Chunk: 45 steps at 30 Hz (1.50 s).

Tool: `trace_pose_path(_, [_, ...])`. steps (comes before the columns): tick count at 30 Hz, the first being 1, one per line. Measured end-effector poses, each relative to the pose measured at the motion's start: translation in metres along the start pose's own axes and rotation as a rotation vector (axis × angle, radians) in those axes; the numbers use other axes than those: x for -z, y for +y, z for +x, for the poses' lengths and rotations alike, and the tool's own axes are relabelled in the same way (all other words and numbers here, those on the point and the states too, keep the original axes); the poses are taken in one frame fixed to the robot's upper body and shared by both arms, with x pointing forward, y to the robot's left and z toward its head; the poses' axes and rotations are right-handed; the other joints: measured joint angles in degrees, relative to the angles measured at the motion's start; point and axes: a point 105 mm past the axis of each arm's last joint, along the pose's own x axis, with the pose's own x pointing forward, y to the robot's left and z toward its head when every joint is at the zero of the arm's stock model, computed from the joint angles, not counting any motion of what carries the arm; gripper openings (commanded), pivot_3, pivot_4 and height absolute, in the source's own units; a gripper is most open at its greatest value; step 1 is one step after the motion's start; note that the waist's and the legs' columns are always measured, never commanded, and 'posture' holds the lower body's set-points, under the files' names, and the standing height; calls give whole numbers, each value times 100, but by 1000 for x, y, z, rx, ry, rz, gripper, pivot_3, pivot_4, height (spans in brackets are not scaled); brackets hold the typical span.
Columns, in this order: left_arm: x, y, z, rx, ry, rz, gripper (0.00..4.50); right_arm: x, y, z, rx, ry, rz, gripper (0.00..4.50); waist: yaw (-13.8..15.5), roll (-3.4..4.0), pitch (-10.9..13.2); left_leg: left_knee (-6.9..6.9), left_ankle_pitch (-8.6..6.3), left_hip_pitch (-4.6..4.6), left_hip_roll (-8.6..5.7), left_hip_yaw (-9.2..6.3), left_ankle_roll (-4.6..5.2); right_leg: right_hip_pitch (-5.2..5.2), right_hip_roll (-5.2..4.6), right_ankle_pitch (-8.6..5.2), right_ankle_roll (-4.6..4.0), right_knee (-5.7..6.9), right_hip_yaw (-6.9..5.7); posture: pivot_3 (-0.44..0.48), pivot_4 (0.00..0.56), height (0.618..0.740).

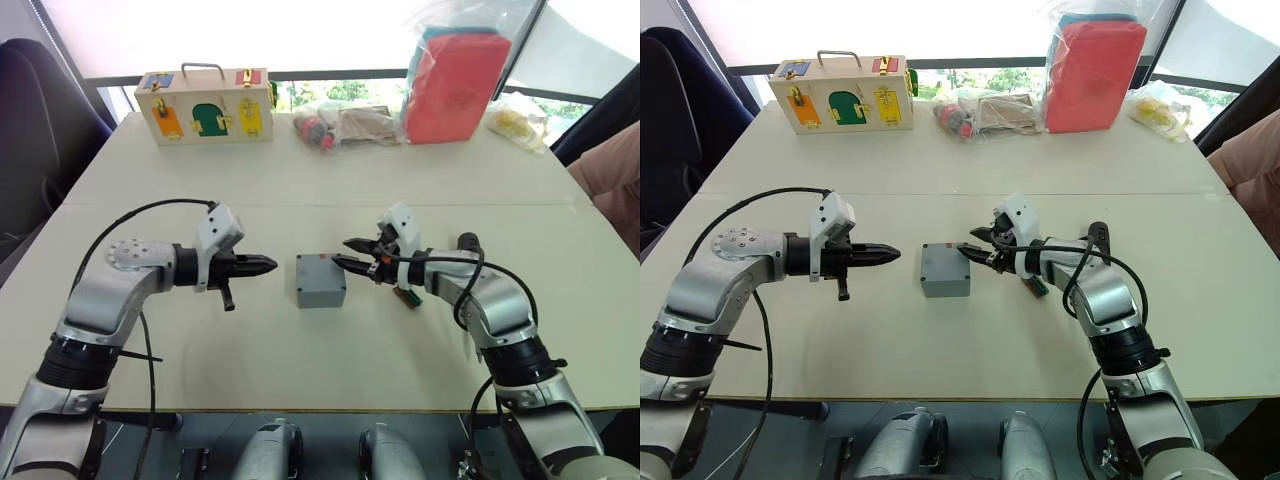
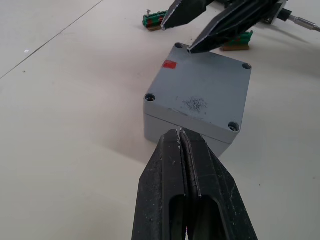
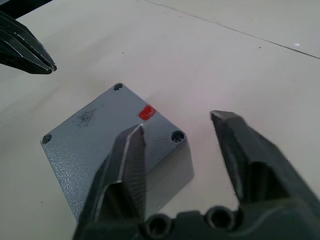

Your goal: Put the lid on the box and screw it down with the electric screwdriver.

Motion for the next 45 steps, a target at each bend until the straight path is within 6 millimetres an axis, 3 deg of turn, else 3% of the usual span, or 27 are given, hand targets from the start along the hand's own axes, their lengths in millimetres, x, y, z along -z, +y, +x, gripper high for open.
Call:
trace_pose_path(4, [-2, -1, 3, 8, -15, -1, 0, -18, -13, -19, 38, -40, 70, 2743, 26, 0, 0, 0, -1, 0, 0, 0, 2, 1, -1, 0, 0, 0, 0, 0, 150, 740])
trace_pose_path(7, [-12, -3, 5, 32, -44, 15, 0, -42, -33, -44, 120, -54, 102, 3291, 44, 1, 1, 1, -2, -1, 0, -1, 4, 0, -4, 0, 0, -1, 0, 0, 150, 740])
trace_pose_path(10, [-29, -8, 7, 69, -64, 81, 0, -53, -54, -77, 220, 59, 148, 4460, 53, 1, 1, 0, -10, -2, -2, -2, 17, 3, -8, 0, -1, -4, -1, 0, 150, 740])
trace_pose_path(12, [-44, -20, 15, 133, -86, 152, 0, -55, -71, -108, 329, 179, 207, 4460, 52, 1, 1, -1, -11, -2, -2, 0, 18, 3, -18, 0, -2, -8, -2, 0, 150, 740])
trace_pose_path(15, [-50, -36, 24, 216, -97, 204, 0, -35, -78, -142, 427, 362, 317, 4460, 29, 0, 0, -4, -17, -2, 0, 1, 28, 2, -31, -1, -3, -14, 3, 0, 150, 740])
trace_pose_path(22, [-51, -58, 37, 335, -91, 305, 0, 15, -81, -175, 486, 617, 563, 4460, -84, 2, 0, -8, -19, -3, 3, 3, 31, 0, -33, -1, -5, -17, 5, 0, 150, 740])
trace_pose_path(31, [-52, -64, 47, 329, -115, 321, 0, 54, -70, -166, 432, 766, 714, 4460, -86, 2, 0, -5, -20, -4, 3, 4, 33, 0, -33, 0, -4, -17, 6, 0, 150, 740])
trace_pose_path(39, [-27, -68, 48, 268, -97, 220, 0, 61, -75, -146, 439, 851, 715, 4460, -68, -2, -1, 0, -20, -4, 4, 2, 33, 3, -30, 0, -3, -17, 2, 0, 150, 740])
trace_pose_path(43, [-32, -69, 50, 244, -116, 230, 0, 63, -74, -142, 448, 920, 640, 3470, -81, -11, -7, 5, -25, -2, 3, 1, 41, 9, -31, 0, -3, -17, 2, 0, 150, 740])
trace_pose_path(45, [-31, -69, 50, 232, -112, 219, 0, 65, -73, -142, 451, 955, 588, 2720, -85, -11, -7, 3, -25, -2, 3, 0, 41, 7, -29, 0, -3, -17, 2, 0, 150, 740])
